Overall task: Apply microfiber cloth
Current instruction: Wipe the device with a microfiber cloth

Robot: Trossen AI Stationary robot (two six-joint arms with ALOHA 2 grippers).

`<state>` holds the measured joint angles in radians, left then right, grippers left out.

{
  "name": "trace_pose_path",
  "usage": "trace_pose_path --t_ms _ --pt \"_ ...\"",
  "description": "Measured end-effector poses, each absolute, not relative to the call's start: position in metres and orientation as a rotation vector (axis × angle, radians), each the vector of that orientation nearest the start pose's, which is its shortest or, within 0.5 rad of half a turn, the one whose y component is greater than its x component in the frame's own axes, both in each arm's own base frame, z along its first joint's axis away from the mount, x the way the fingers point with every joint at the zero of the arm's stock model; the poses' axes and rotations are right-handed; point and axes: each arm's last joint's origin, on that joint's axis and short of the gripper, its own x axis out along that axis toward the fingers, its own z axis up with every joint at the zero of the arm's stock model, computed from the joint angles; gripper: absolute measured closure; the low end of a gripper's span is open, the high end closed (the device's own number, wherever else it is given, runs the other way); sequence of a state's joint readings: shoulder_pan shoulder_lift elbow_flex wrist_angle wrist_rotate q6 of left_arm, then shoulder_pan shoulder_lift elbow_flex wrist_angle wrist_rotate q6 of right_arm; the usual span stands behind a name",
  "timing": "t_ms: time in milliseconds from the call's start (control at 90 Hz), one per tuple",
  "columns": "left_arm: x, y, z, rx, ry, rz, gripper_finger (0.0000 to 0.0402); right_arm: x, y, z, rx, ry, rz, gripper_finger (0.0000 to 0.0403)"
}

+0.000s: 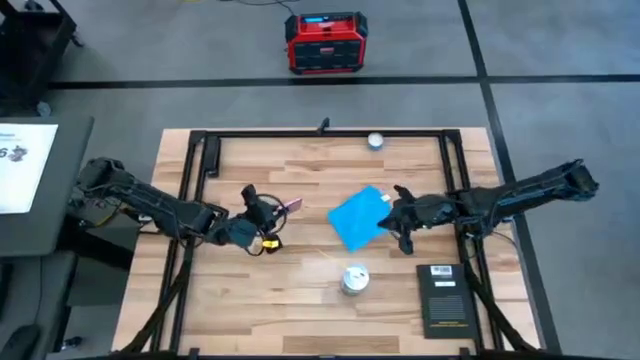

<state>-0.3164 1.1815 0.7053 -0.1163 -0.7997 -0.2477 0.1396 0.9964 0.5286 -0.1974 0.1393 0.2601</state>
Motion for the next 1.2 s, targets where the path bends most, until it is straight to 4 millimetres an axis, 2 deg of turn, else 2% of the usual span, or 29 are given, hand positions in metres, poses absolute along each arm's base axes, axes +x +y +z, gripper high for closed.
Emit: trace_pose_path --t_ms 133,233,367,644,867,1056,1133,1200 --pt "0.236 -0.048 0.238 0.075 0.427 0.504 0.0398 0.213 0.021 0.198 0.14 0.744 -0.078 0.0399" --pt "0.237 -0.043 0.237 0.072 0.436 0.497 0.0398 0.226 0.021 0.19 0.095 0.803 -0.069 0.0382" --pt "0.238 -0.039 0.237 0.07 0.441 0.502 0.0398 0.242 0.024 0.183 0.089 0.86 -0.038 0.0336" --pt "0.238 -0.039 0.236 0.068 0.452 0.486 0.0398 0.263 0.021 0.164 0.078 1.0 -0.076 0.023" --pt "0.238 -0.039 0.236 0.064 0.451 0.487 0.0398 0.27 0.014 0.147 0.085 1.058 -0.109 0.0178" --pt "0.238 -0.039 0.236 0.057 0.449 0.489 0.0398 0.28 0.005 0.125 0.085 1.088 -0.166 0.0182" --pt "0.238 -0.039 0.236 0.052 0.447 0.49 0.0398 0.284 0.001 0.115 0.08 1.094 -0.195 0.021" --pt "0.238 -0.039 0.236 0.048 0.447 0.49 0.0397 0.289 -0.002 0.11 0.083 1.074 -0.207 0.0257"
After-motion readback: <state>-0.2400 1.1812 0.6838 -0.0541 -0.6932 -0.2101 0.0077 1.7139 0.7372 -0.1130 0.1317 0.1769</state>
